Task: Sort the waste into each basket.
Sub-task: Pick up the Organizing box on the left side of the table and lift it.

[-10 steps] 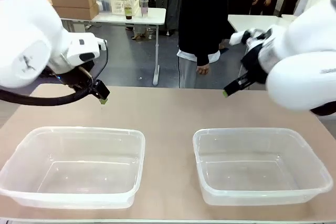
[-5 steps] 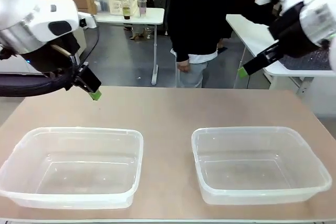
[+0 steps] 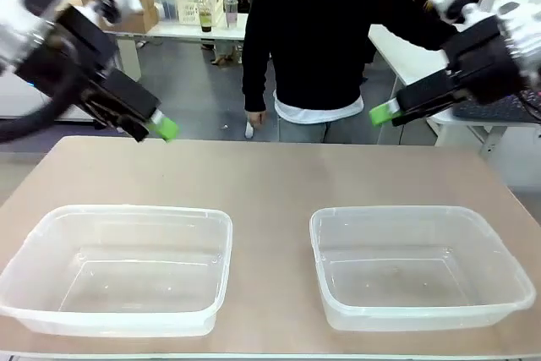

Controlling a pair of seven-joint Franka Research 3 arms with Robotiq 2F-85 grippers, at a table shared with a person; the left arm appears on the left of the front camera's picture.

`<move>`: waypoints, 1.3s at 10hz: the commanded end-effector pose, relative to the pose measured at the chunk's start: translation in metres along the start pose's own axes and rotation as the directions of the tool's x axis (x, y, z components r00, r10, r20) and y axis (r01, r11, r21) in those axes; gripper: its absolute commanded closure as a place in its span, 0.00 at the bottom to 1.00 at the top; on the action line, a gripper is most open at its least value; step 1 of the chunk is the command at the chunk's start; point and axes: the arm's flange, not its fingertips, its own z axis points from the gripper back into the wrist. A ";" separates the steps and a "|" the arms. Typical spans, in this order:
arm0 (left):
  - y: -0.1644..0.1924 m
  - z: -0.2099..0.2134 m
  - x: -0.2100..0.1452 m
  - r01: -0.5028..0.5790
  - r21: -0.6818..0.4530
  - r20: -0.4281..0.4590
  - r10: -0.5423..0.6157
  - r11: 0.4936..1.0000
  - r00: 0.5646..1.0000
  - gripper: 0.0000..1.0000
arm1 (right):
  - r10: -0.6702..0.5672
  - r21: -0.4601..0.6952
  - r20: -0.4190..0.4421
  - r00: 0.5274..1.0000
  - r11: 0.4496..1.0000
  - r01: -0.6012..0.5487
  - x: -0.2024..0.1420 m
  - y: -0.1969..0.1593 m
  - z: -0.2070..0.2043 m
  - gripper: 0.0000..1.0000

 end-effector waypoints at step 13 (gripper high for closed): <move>0.067 0.089 -0.042 -0.200 -0.519 0.162 0.325 0.831 0.932 0.00 | -0.478 0.398 0.249 0.843 0.844 0.360 -0.036 -0.062 0.134 0.00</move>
